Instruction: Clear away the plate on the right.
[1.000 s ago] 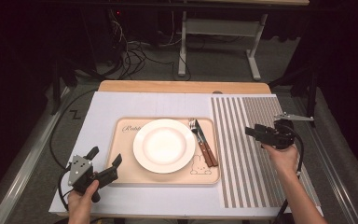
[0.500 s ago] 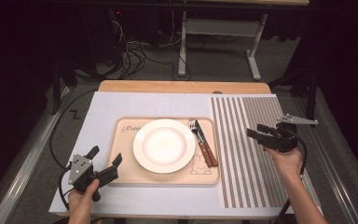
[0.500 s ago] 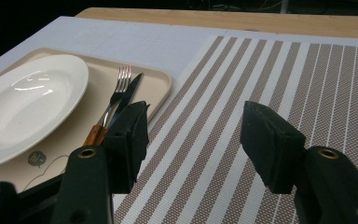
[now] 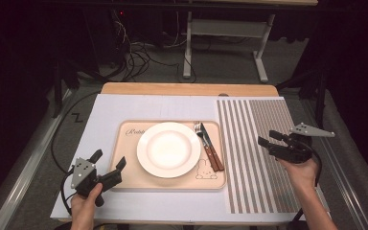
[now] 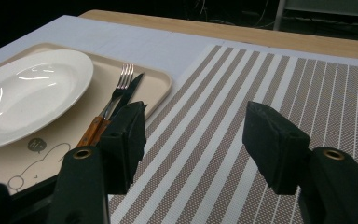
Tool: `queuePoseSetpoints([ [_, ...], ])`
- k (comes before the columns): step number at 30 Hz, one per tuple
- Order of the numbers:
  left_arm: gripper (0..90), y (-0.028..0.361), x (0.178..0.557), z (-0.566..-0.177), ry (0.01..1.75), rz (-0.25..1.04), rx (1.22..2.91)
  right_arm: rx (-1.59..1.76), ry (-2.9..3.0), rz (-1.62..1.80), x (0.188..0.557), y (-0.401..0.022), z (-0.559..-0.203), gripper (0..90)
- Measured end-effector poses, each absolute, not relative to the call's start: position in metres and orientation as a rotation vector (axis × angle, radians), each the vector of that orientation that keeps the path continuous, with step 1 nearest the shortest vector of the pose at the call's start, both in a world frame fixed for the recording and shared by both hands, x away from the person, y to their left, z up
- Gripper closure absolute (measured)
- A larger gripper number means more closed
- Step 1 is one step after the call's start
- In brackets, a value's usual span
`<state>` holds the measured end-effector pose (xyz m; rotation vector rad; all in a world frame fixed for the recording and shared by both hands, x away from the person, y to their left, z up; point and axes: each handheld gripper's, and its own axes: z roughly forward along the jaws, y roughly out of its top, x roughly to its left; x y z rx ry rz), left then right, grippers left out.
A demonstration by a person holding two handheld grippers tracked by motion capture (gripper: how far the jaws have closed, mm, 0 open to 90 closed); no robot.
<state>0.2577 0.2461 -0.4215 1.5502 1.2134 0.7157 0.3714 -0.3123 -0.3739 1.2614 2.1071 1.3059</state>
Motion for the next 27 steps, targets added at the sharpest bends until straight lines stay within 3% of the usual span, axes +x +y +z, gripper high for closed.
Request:
queuePoseSetpoints([
  [27, 14.3, 0.246, 0.260, -0.421, 1.214, 0.710, 1.543, 1.181, 2.044, 1.306, 0.339, -0.325, -0.383, 37.7],
])
